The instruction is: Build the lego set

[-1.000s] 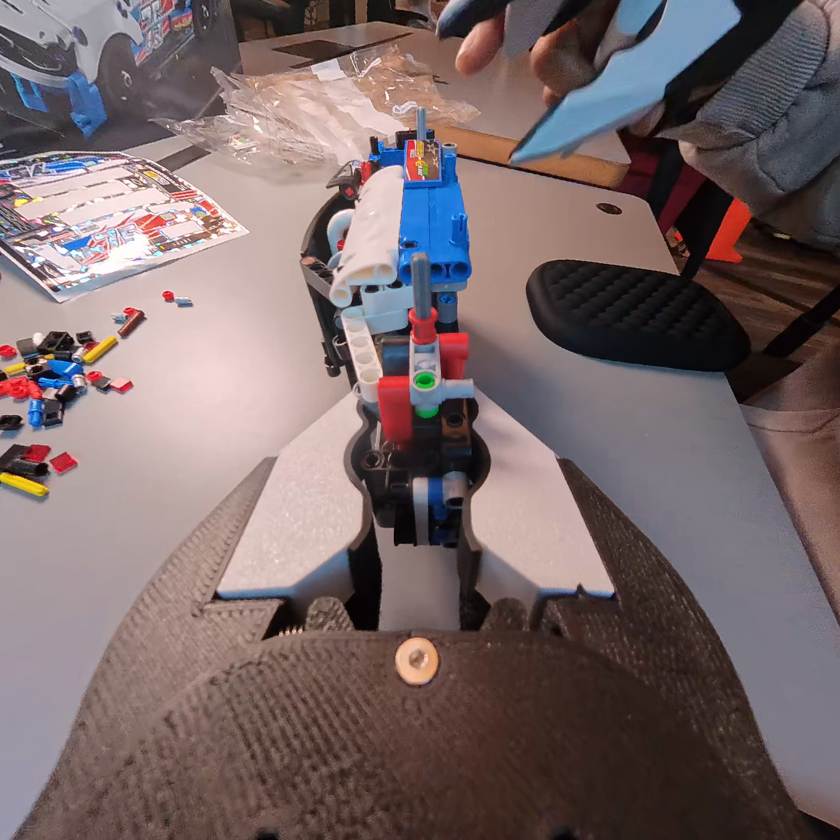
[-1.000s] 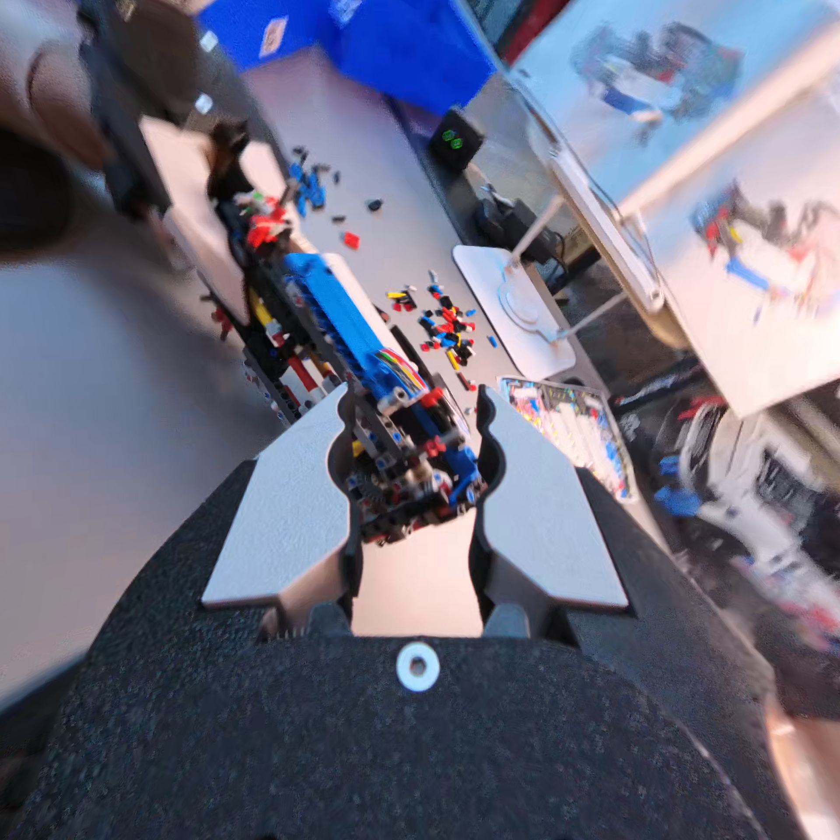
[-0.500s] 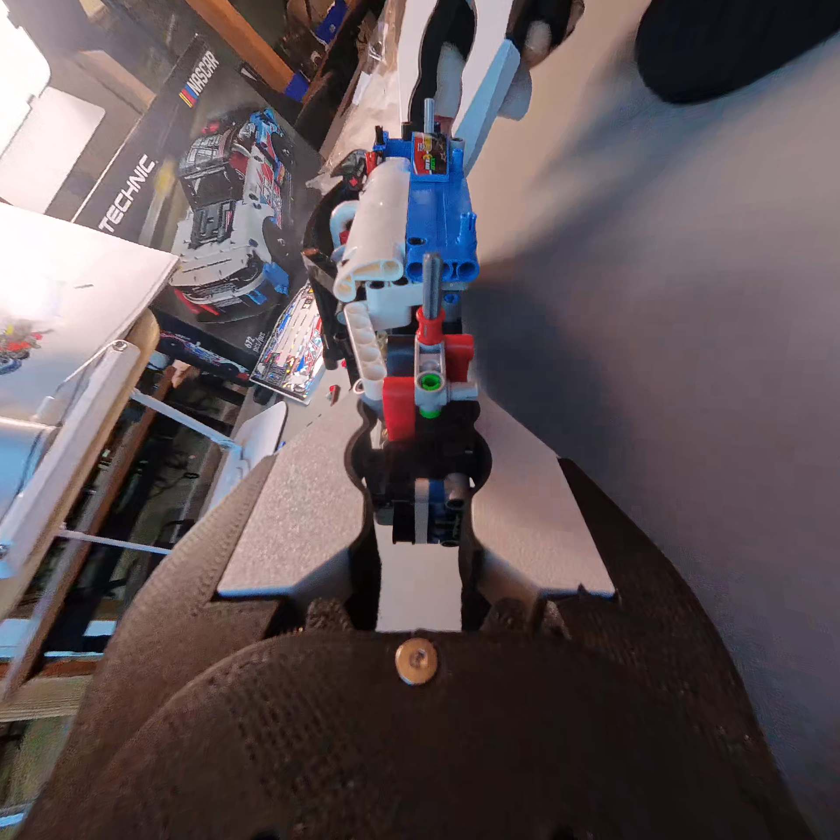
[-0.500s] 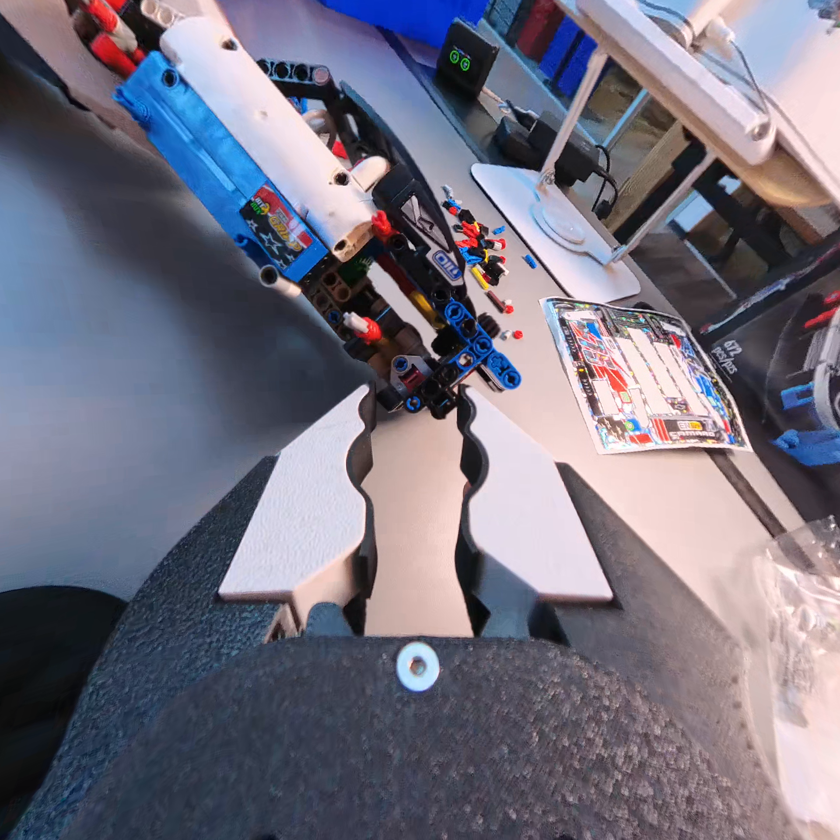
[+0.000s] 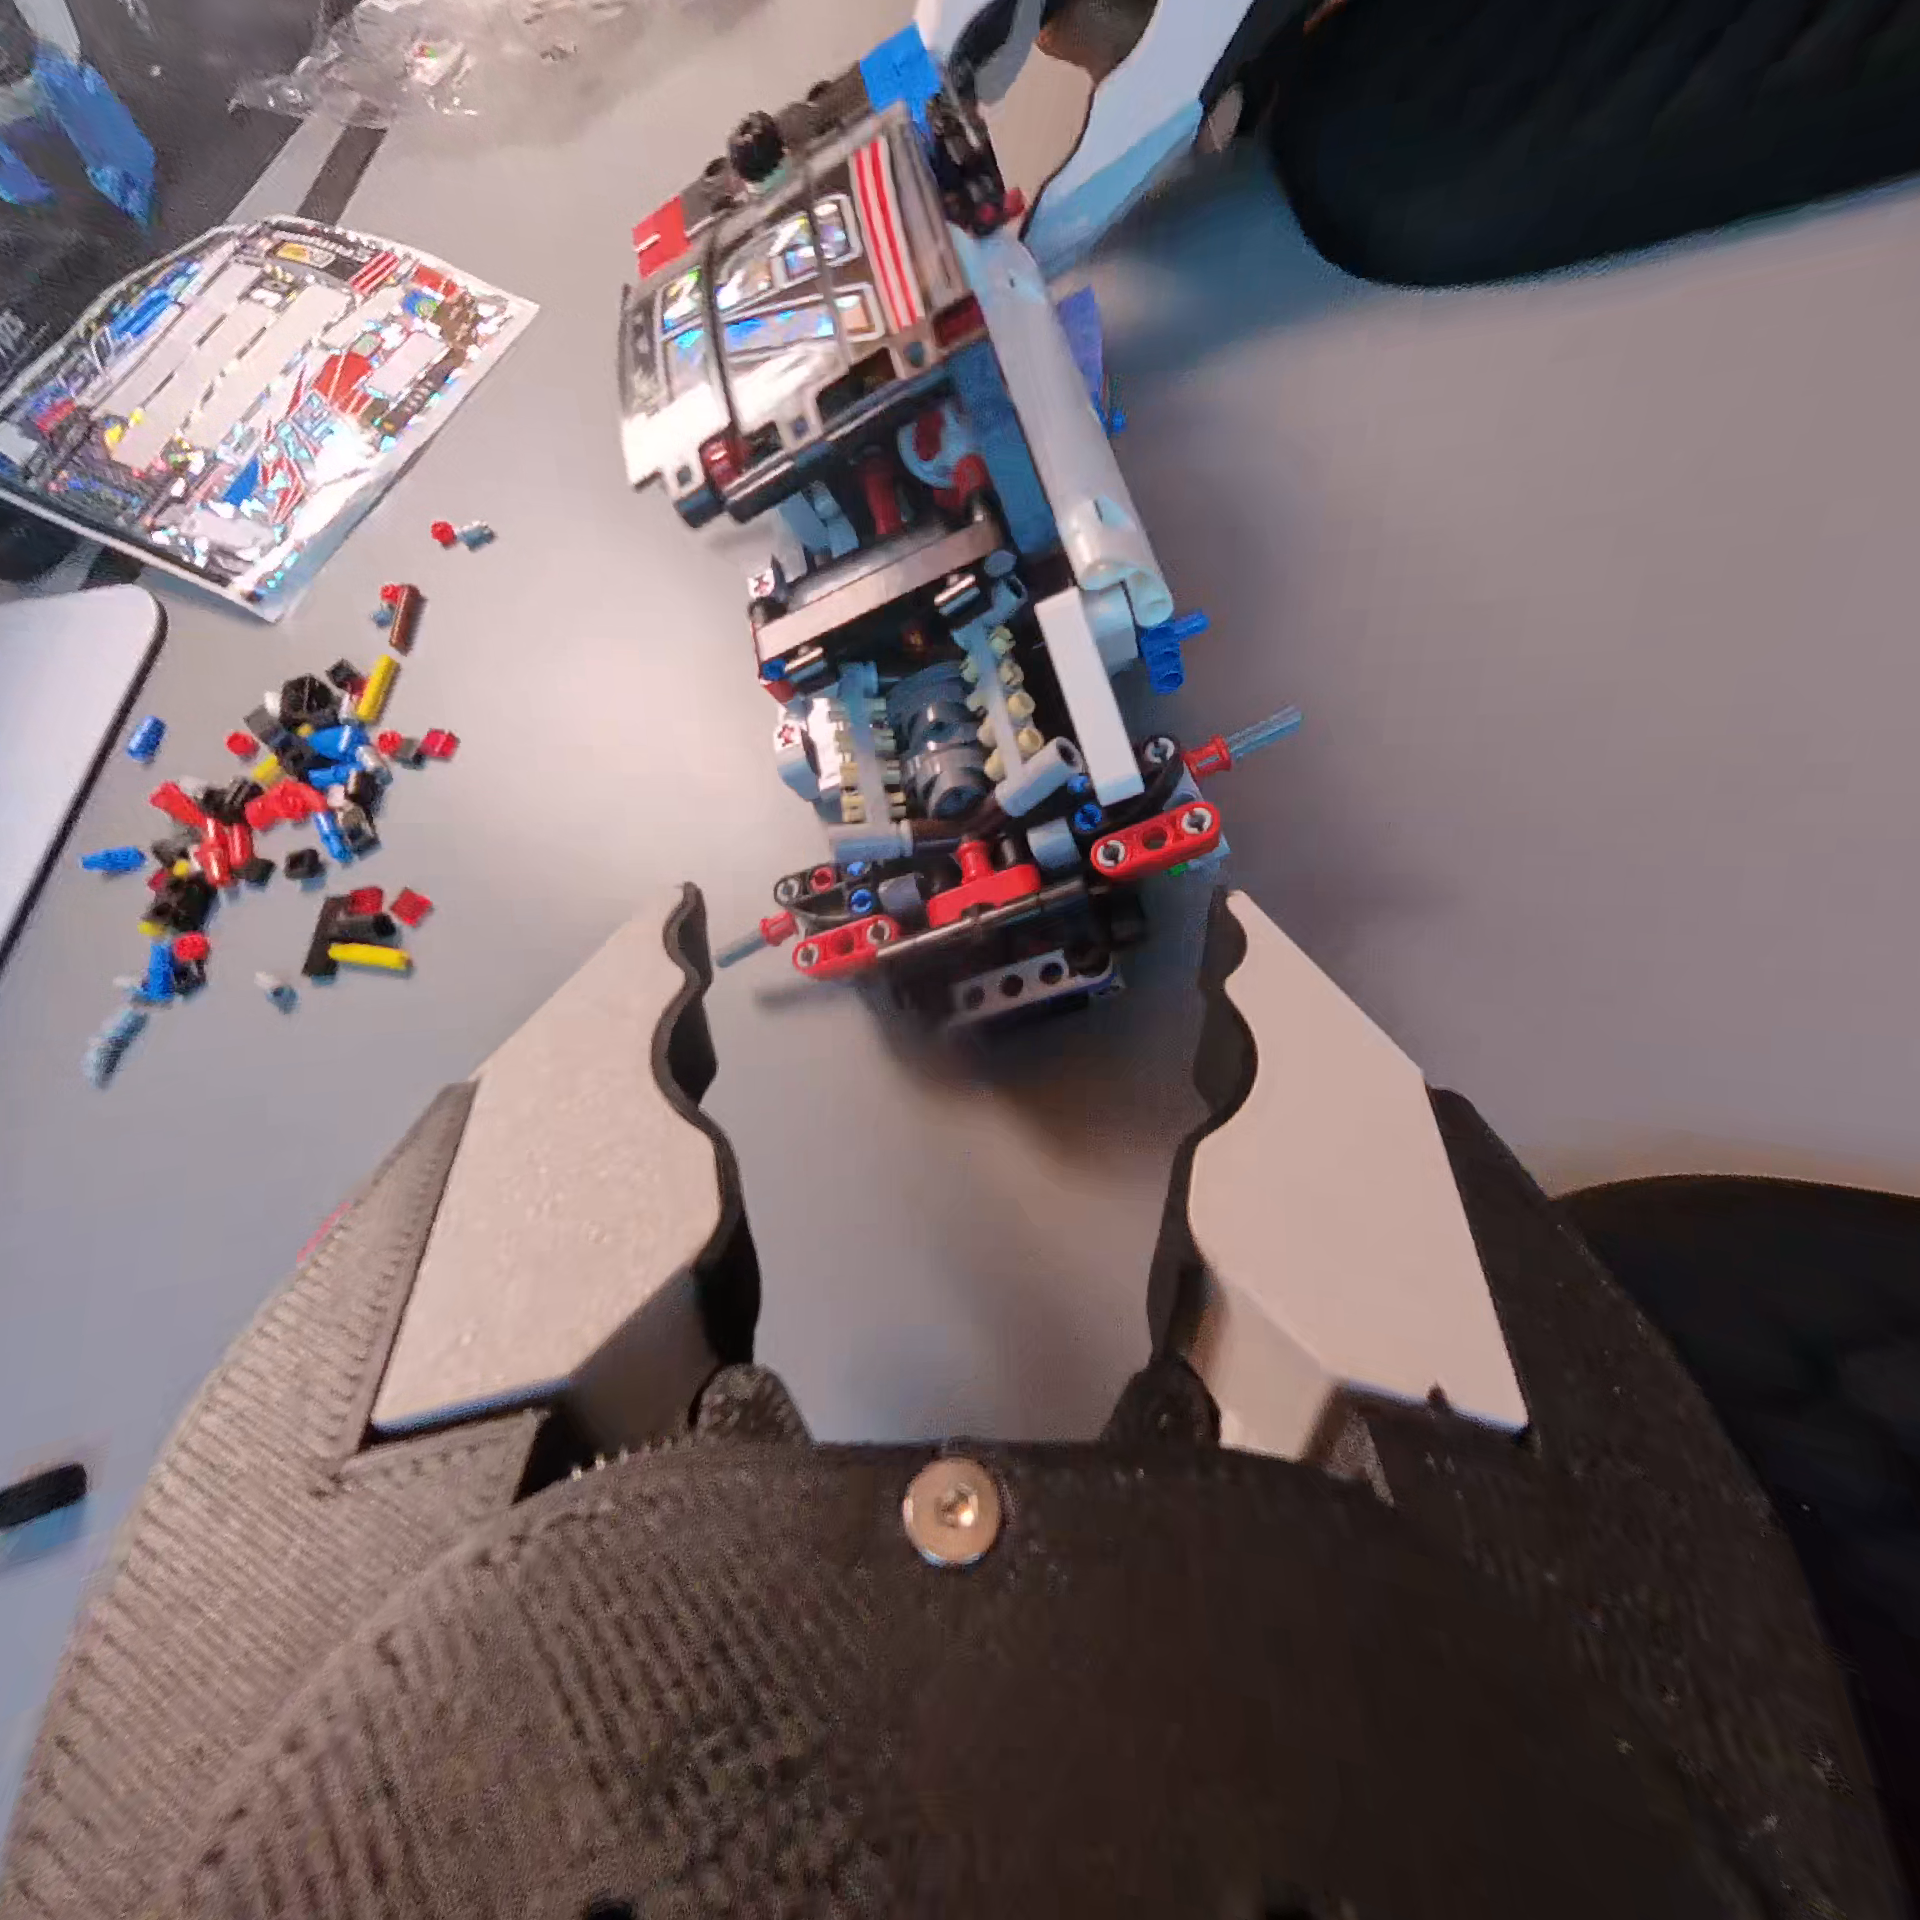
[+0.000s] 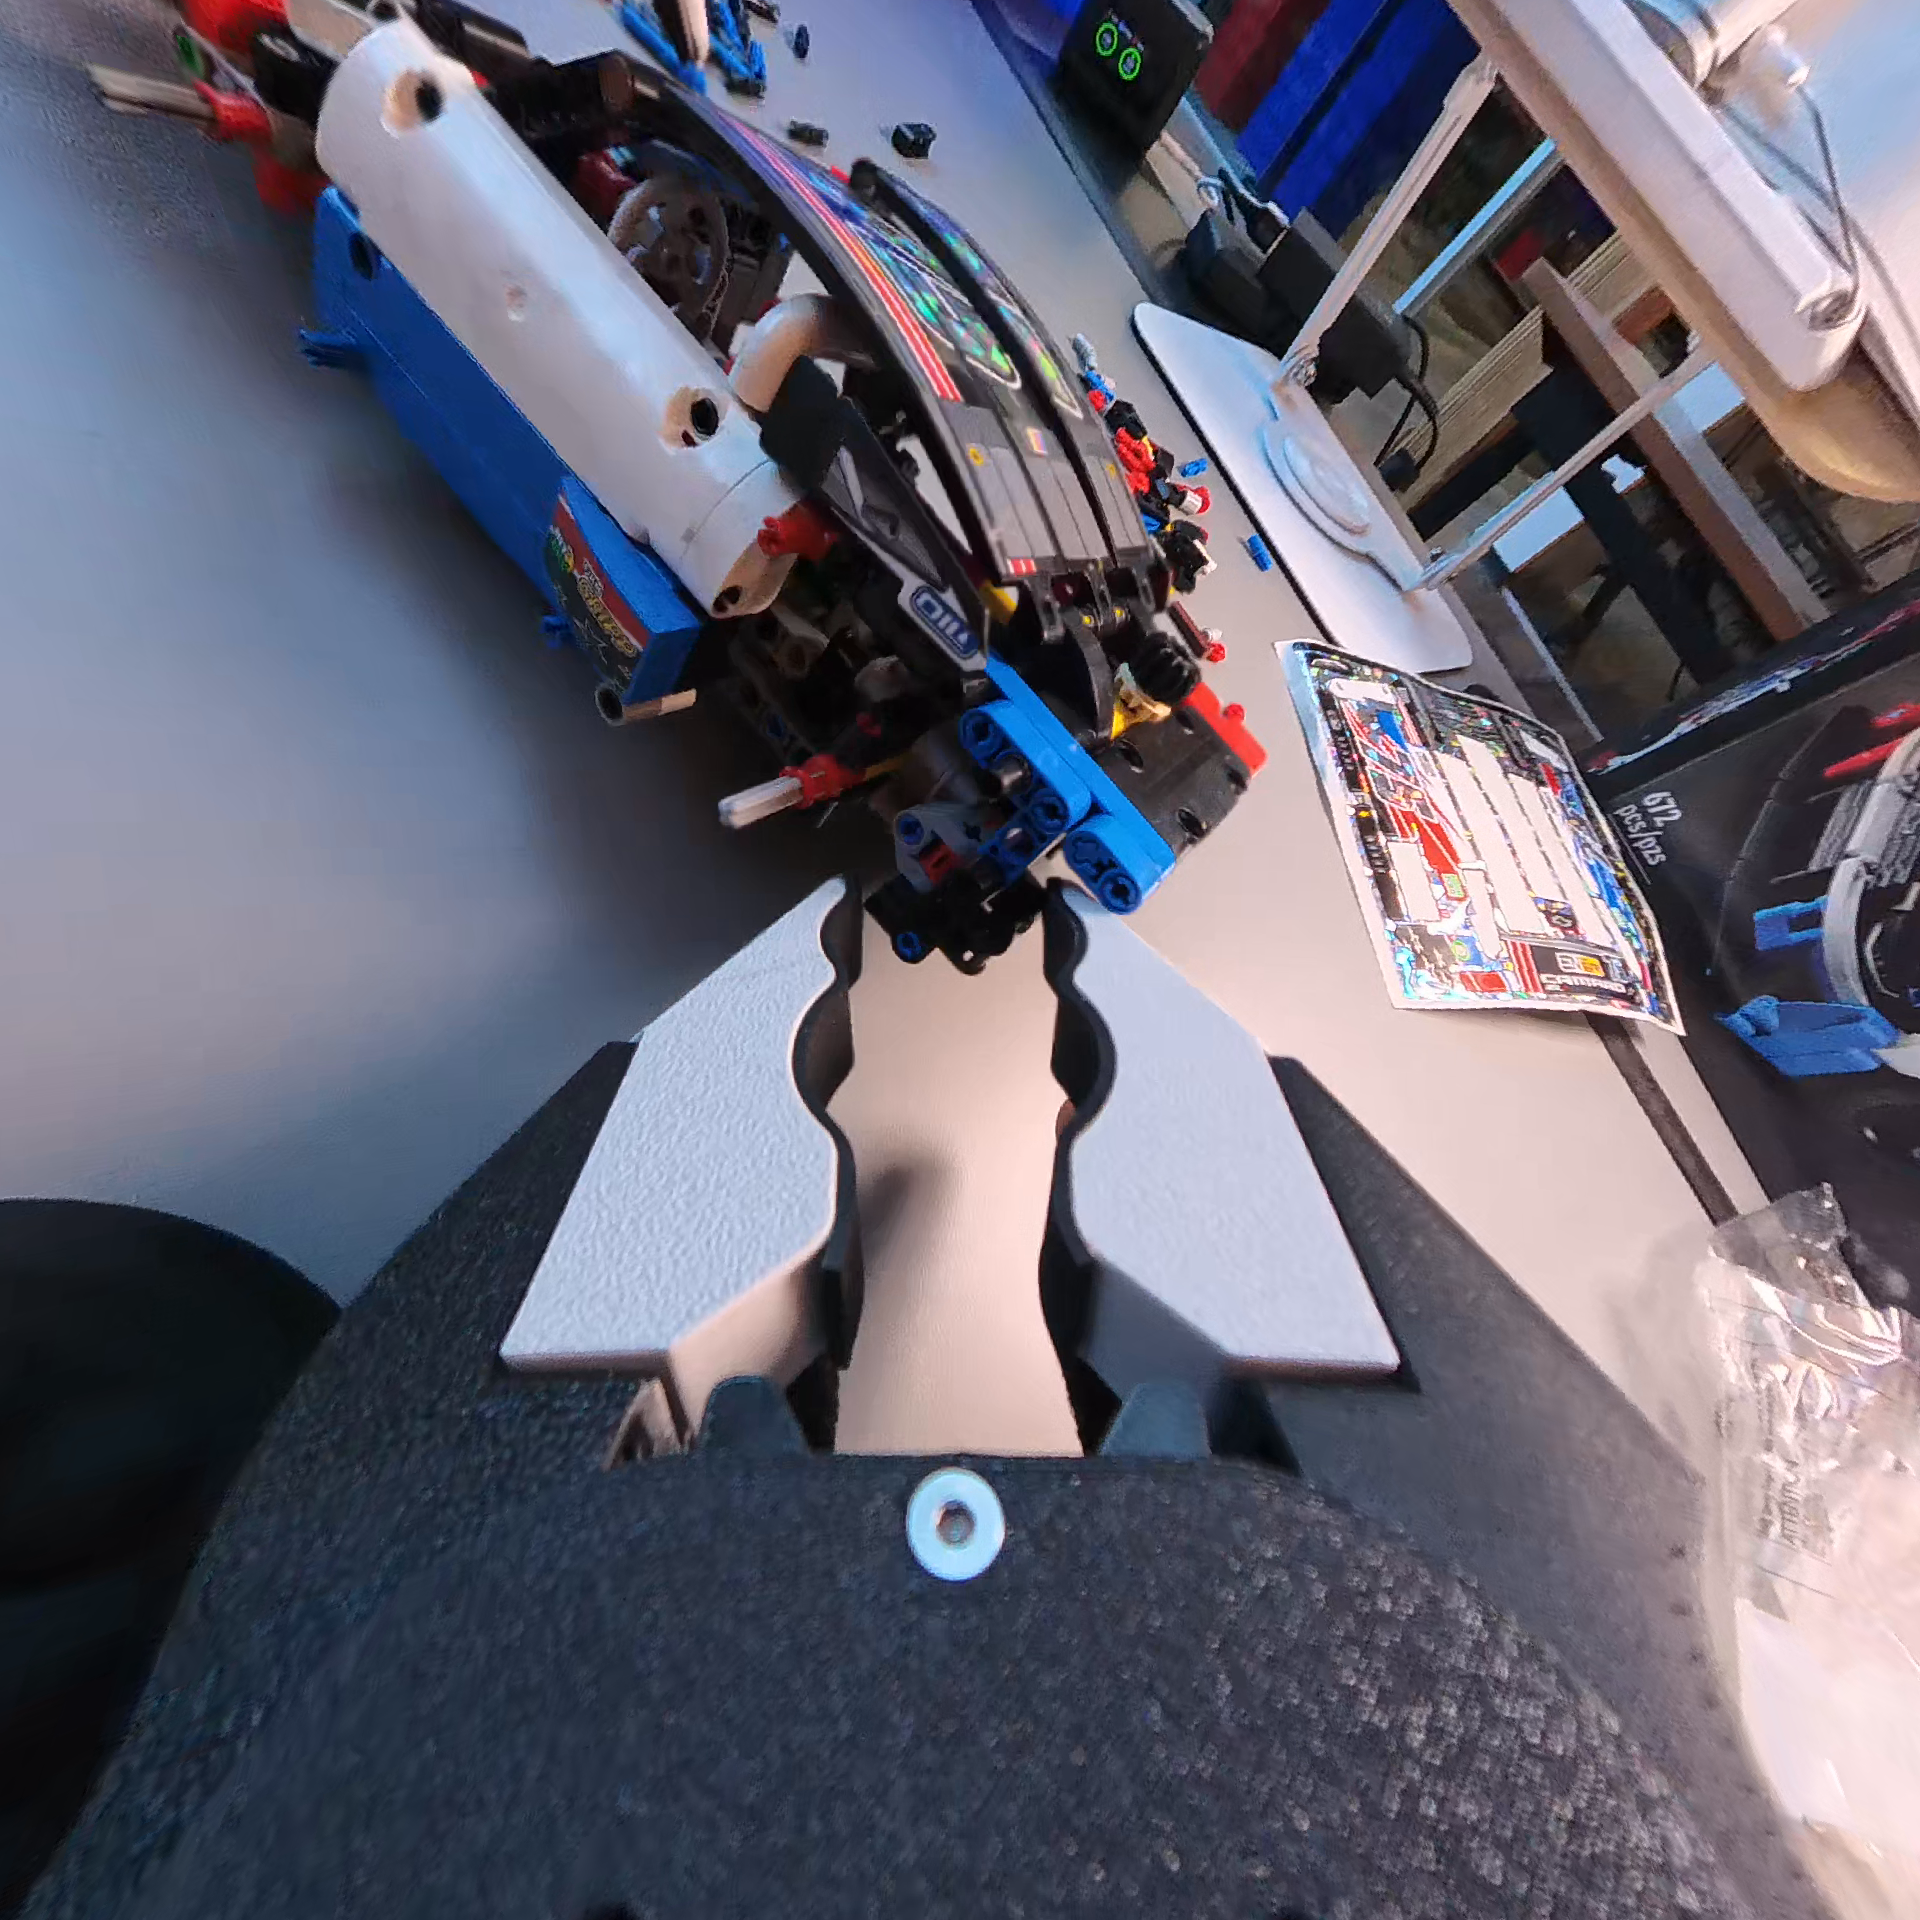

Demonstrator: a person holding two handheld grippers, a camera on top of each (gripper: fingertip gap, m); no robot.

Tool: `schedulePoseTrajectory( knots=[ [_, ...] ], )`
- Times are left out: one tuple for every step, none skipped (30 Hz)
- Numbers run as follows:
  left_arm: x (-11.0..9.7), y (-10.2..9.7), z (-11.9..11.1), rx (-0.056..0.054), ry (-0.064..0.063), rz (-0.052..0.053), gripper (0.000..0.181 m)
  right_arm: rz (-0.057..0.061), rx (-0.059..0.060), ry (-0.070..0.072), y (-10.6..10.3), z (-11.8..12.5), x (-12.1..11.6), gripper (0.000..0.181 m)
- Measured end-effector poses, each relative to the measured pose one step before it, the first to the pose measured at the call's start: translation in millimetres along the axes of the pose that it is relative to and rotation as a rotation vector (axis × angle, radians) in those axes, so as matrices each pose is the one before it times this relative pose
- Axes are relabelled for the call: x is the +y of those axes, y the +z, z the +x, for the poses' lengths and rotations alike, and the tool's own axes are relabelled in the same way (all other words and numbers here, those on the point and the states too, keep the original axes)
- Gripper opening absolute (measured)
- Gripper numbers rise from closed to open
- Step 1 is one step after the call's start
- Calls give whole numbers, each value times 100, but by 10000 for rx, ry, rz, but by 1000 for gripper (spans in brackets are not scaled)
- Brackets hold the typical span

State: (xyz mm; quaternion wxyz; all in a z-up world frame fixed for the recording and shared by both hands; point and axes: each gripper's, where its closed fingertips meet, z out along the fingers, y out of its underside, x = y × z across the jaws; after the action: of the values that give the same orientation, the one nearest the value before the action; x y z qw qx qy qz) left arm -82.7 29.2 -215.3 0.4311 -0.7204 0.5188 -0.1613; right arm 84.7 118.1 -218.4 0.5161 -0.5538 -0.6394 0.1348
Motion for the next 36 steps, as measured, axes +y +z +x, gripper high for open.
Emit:
schedulePoseTrajectory(
  knots=[
    [117,-477,-211,95,-482,275,96,-214,-118,59,-145,-26,335,32],
    [69,-395,-208,45,-378,260,96,-252,-214,66,-171,-173,431,30],
    [-89,-327,-171,38,-390,274,95,-232,-270,46,-180,-316,457,31],
    [-286,-258,-28,91,-372,317,93,-113,-37,104,-299,84,282,35],
    [-329,-181,148,164,-349,286,92,0,-1,212,-504,283,84,37],
    [-192,-54,169,138,-311,145,92,87,-159,387,-688,198,-83,38],
    [4,96,191,97,-215,-11,92,270,-136,501,-781,307,-347,38],
    [166,236,255,74,-99,-145,92,573,170,455,-748,741,-799,38],
    [262,362,224,-2,11,-221,92,677,185,345,-587,705,-997,39],
    [351,447,295,29,86,-287,92,517,73,336,-299,499,-844,41],
    [306,484,112,-70,137,-264,91,265,26,302,10,382,-513,45],
    [282,461,-211,-241,203,-232,86,18,-106,172,259,142,-129,50],
    [288,419,-252,-221,192,-233,81,-138,-76,83,419,171,142,56],
    [196,385,-85,-66,108,-154,79,-109,54,-4,468,321,101,58],
    [2,258,79,66,-1,-14,76,47,60,-59,445,267,-153,58],
    [-48,127,-93,-16,-32,40,75,148,-8,8,384,133,-416,58],
    [-25,-18,-280,-124,-17,36,71,210,-79,53,353,24,-609,57],
    [-33,-96,-393,-172,-2,79,70,204,-97,20,359,-26,-664,56],
    [-54,-161,-502,-227,-38,127,70,99,49,-28,391,227,-528,55],
    [-59,-218,-517,-221,-130,142,68,-66,147,-122,424,416,-246,56],
    [-82,-277,-329,-38,-229,124,68,-76,142,-178,385,456,-93,57],
    [-124,-298,-147,98,-298,140,69,-82,86,-86,322,444,83,57],
    [-202,-268,-98,110,-308,199,69,-31,55,127,239,445,142,57],
    [-153,-116,78,168,-286,185,70,168,17,331,86,363,11,57],
    [-16,80,189,178,-192,82,73,281,-67,425,-74,194,-18,57],
    [139,204,81,50,-19,-136,77,156,-139,404,-182,57,230,57],
    [-3,255,67,7,98,-85,80,-69,-248,281,-222,-146,548,58],
    [-184,286,114,65,69,2,81,-262,-262,165,-239,-223,779,59],
    [-131,349,234,191,12,-50,82,-321,-175,127,-218,-104,796,62],
    [-14,387,124,180,0,-131,82,-251,-152,109,-175,-124,612,64],
    [-86,307,-16,127,33,-66,83,-198,-265,66,-122,-408,425,63],
    [-154,157,-365,-83,55,4,76,-103,-172,7,-12,-380,252,60],
    [-75,34,-222,8,134,-5,76,-102,-31,-75,129,-267,201,57],
    [-23,-68,-199,19,67,17,72,-160,-55,-145,252,-367,281,56],
    [-44,-183,-297,-59,43,96,67,-107,-85,-125,336,-430,221,53],
    [-103,-289,-435,-194,69,170,68,114,-47,-42,221,-360,-170,48]
  ],
)
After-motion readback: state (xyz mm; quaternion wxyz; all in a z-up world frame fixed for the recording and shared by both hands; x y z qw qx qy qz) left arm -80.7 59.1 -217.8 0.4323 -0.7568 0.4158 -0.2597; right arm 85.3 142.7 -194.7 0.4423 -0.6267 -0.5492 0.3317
